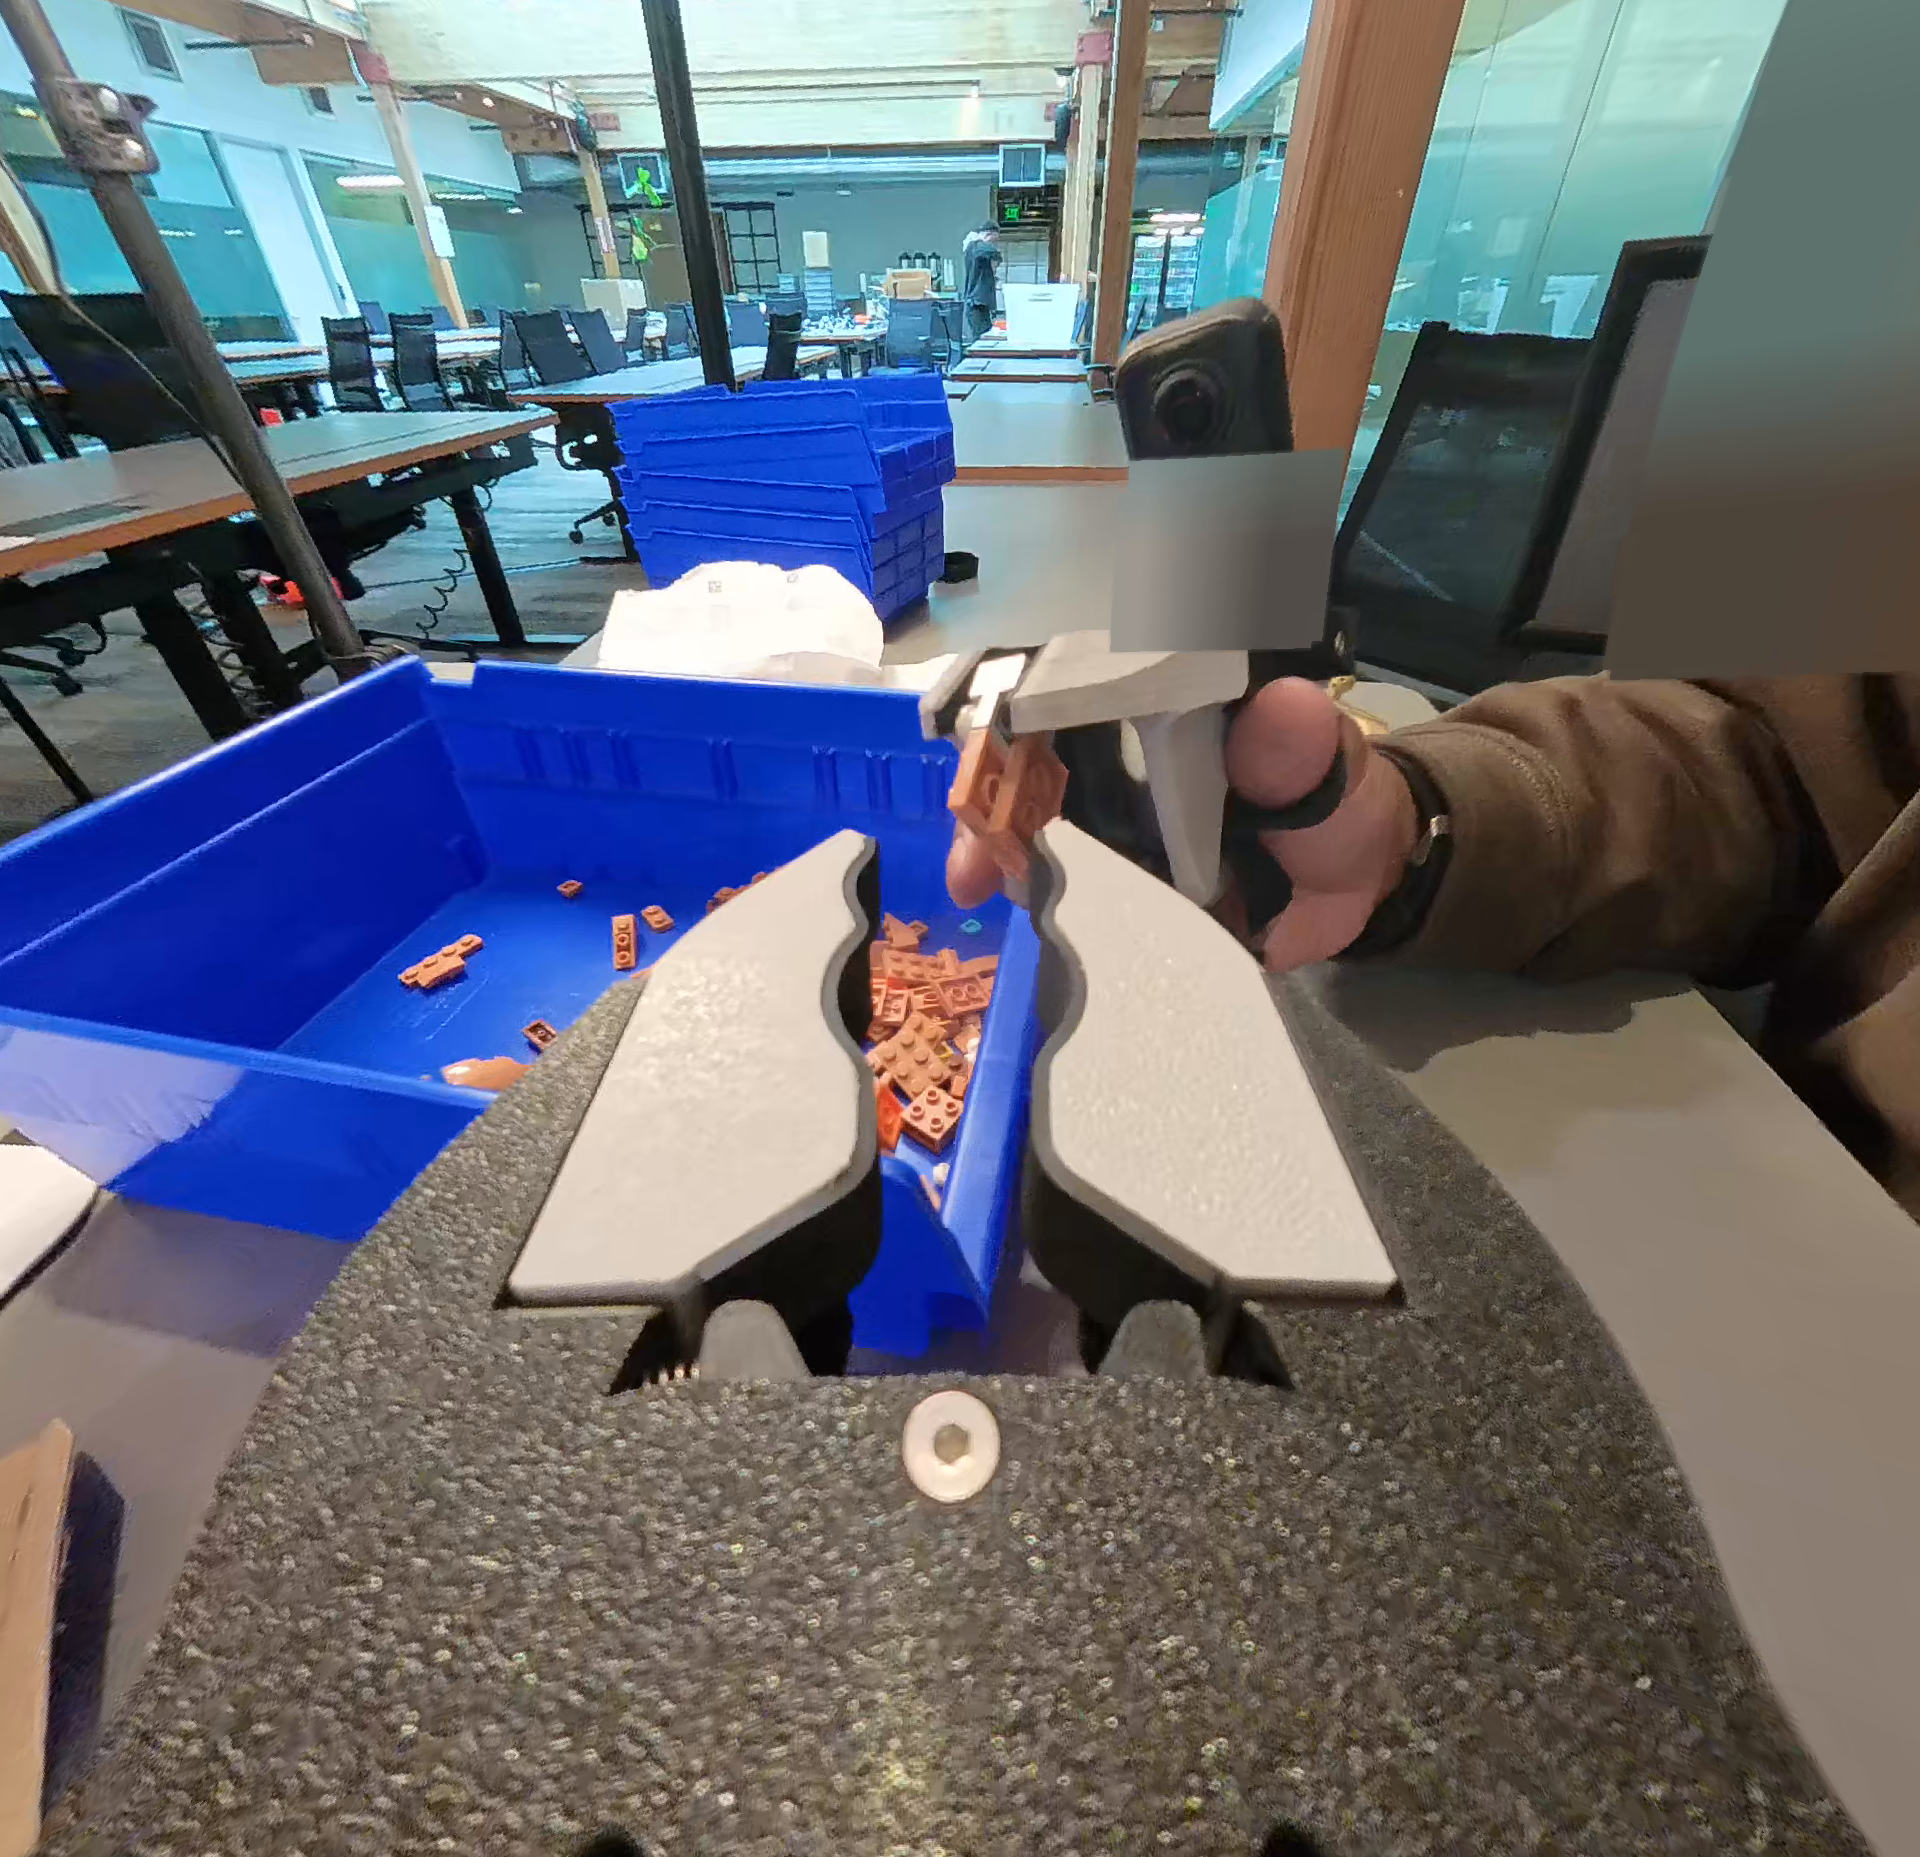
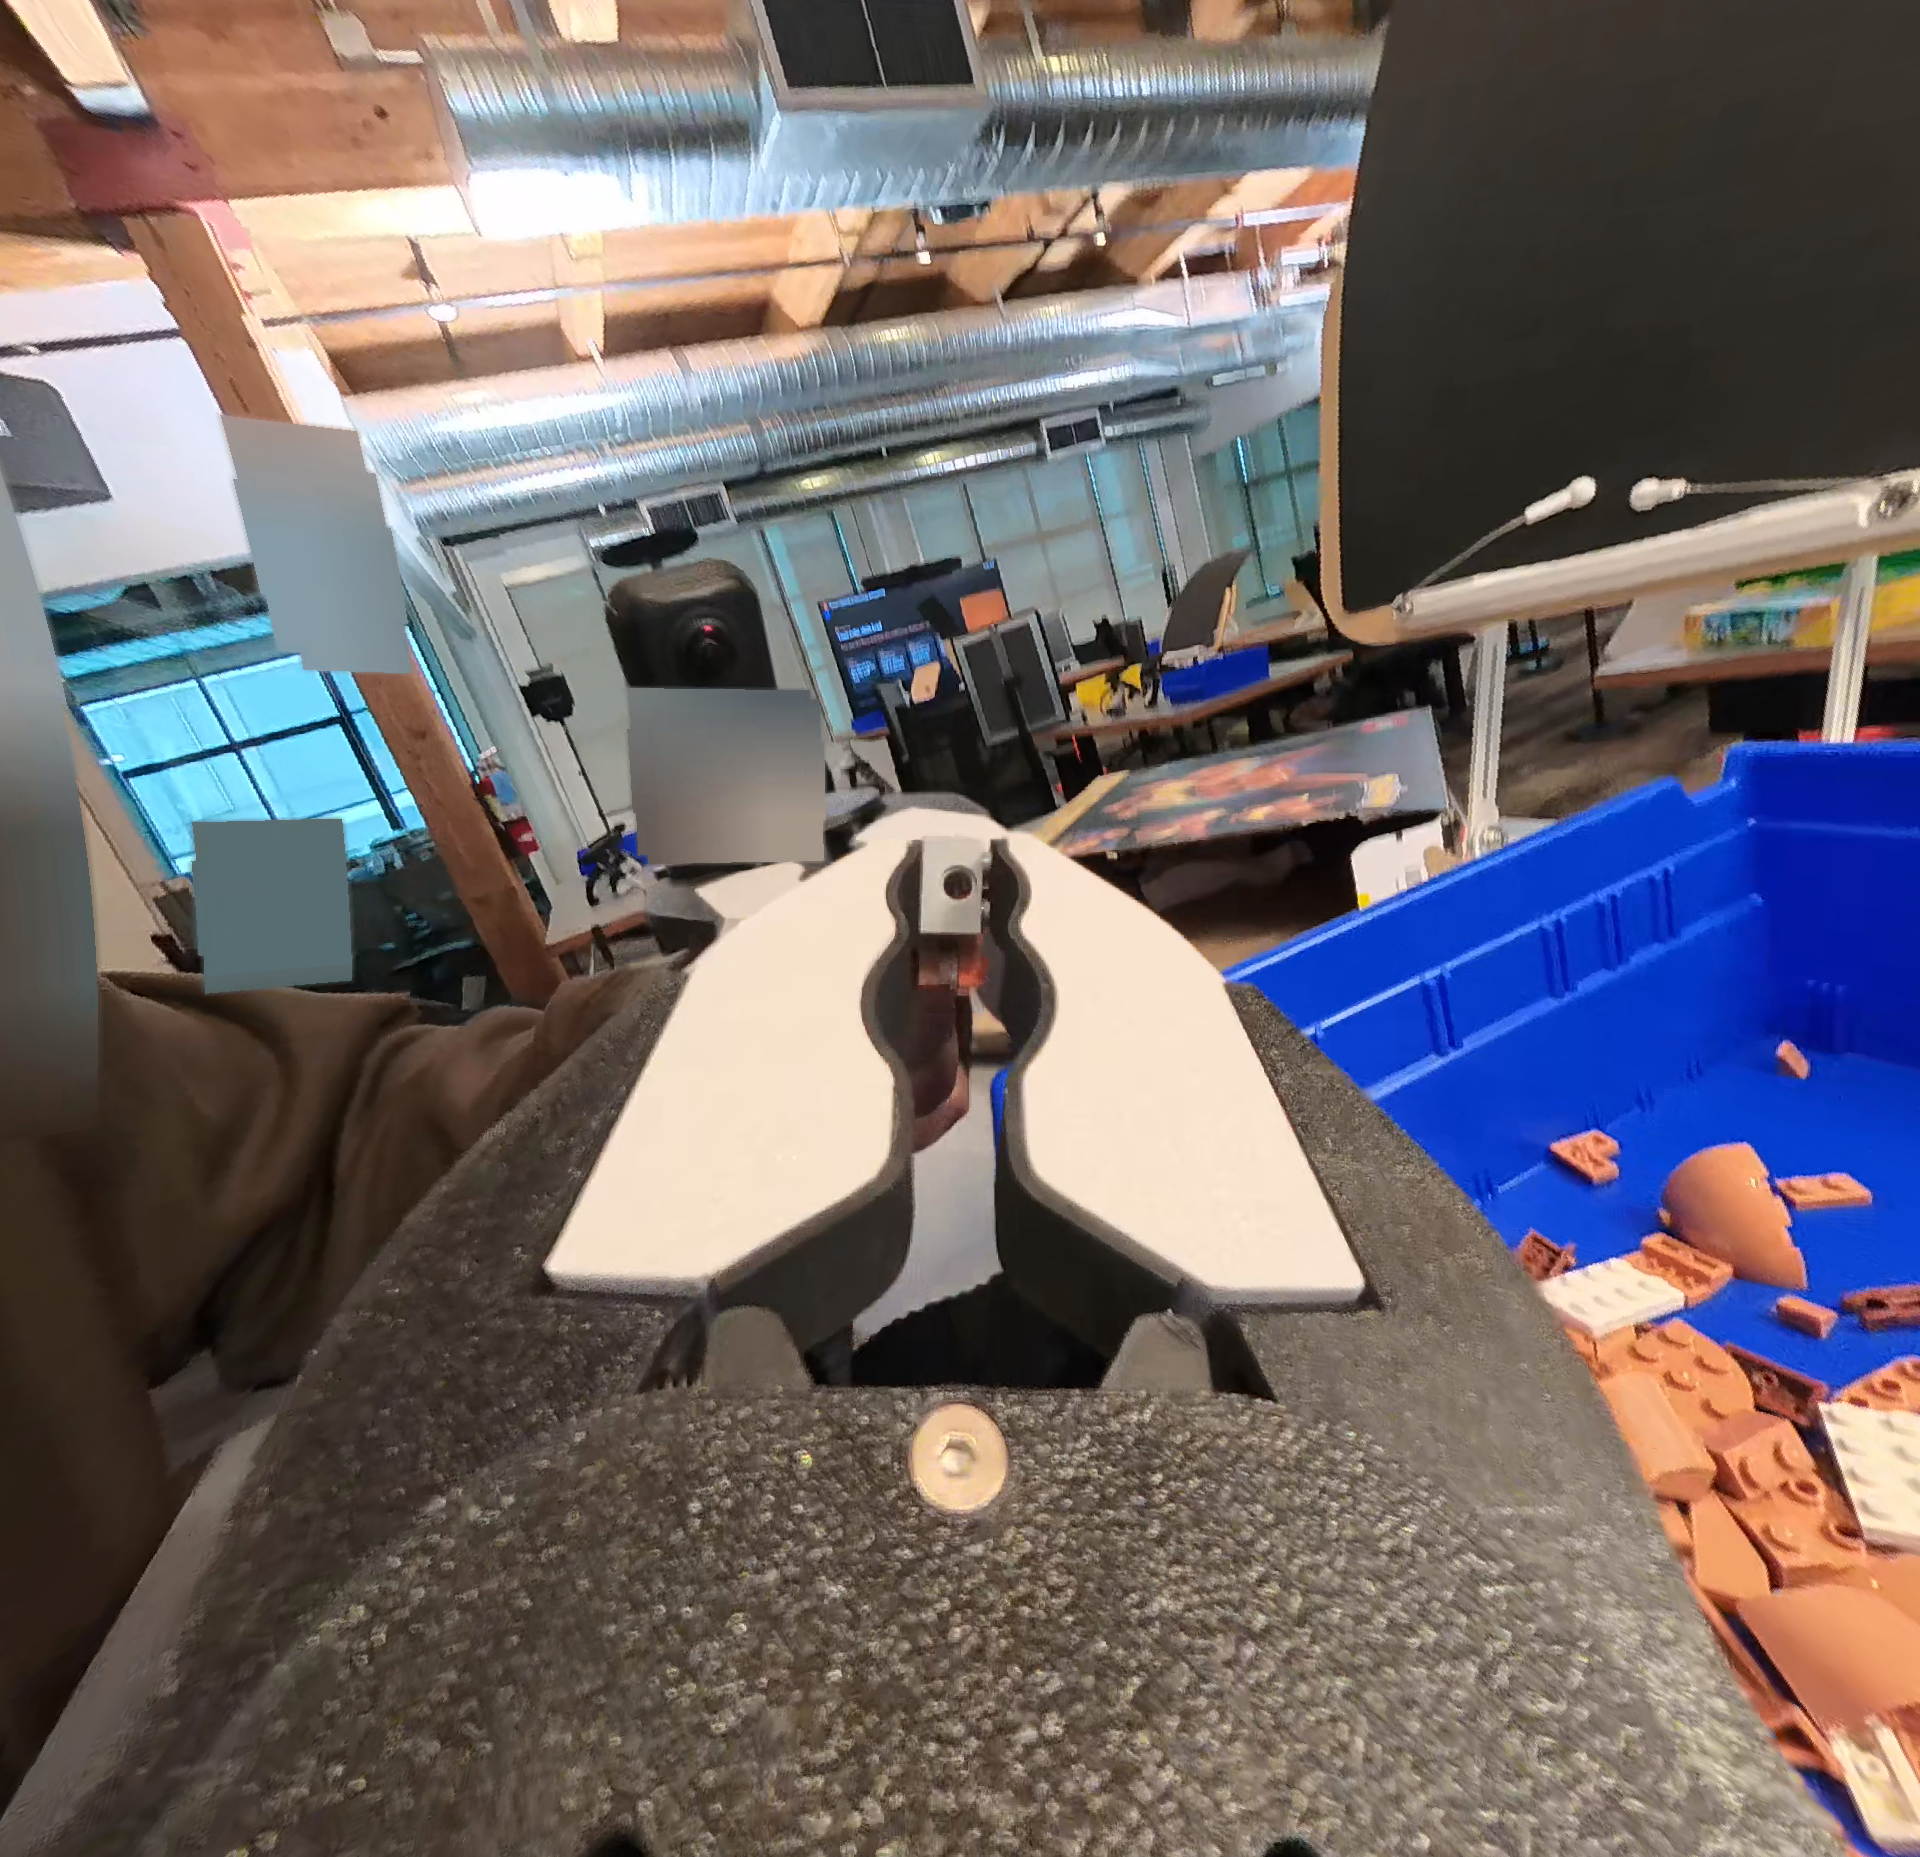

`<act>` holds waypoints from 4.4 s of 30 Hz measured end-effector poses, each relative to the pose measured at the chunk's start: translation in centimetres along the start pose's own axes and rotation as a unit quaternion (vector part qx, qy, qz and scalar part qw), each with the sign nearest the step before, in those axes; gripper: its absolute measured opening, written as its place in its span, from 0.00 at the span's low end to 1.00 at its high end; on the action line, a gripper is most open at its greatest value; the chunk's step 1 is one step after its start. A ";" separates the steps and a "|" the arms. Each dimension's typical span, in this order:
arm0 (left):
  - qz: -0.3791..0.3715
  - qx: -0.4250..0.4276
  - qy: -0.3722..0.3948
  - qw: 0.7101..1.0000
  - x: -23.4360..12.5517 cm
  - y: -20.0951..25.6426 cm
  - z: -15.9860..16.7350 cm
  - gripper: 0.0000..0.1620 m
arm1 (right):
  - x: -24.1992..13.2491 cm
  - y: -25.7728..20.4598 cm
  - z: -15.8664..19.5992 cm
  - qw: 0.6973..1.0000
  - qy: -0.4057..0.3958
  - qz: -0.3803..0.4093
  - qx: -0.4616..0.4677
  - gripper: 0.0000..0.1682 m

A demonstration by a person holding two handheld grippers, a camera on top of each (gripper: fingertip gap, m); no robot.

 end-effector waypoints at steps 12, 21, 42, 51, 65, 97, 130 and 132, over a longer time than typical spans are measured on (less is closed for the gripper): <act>0.051 -0.114 0.050 0.991 0.8 0.4 -0.2 0.18 | -0.4 -0.7 -0.4 0.997 0.070 -0.024 0.016 0.07; 0.021 -0.065 0.037 0.997 0.9 0.8 -0.9 0.23 | -0.6 -1.0 -0.6 0.994 0.101 -0.035 0.021 0.07; 0.069 -0.048 0.052 0.995 1.8 1.9 -0.7 0.23 | -0.7 -1.2 -0.8 0.990 0.119 -0.046 0.058 0.07; 0.056 -0.017 0.052 0.997 1.1 1.7 -0.8 0.07 | -0.3 -1.4 -0.4 0.997 0.068 -0.043 0.013 0.07; 0.034 0.174 -0.152 0.972 -0.3 1.5 -0.6 0.07 | 0.2 -1.7 0.4 0.981 -0.091 -0.015 -0.172 0.10; -0.123 0.495 -0.284 0.812 0.7 0.7 1.9 0.09 | 0.7 1.2 1.9 0.983 -0.180 0.005 0.017 0.09; -0.226 0.180 -0.294 0.911 -0.7 -0.2 1.0 0.06 | 3.3 -1.1 0.4 0.863 -0.264 0.201 -0.380 0.10; -0.234 0.169 -0.287 0.914 -0.7 -0.5 1.1 0.06 | 3.7 -1.2 0.4 0.826 -0.277 0.212 -0.443 0.10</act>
Point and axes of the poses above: each gripper's, where its closed fingertips meet, x out along the fingers, z out of its underside, y = z × x across the jaws, the point moved 7 cm from there along -x, back along the fingers, and after that the axes turned 14 degrees about z, right-handed, at the moved point
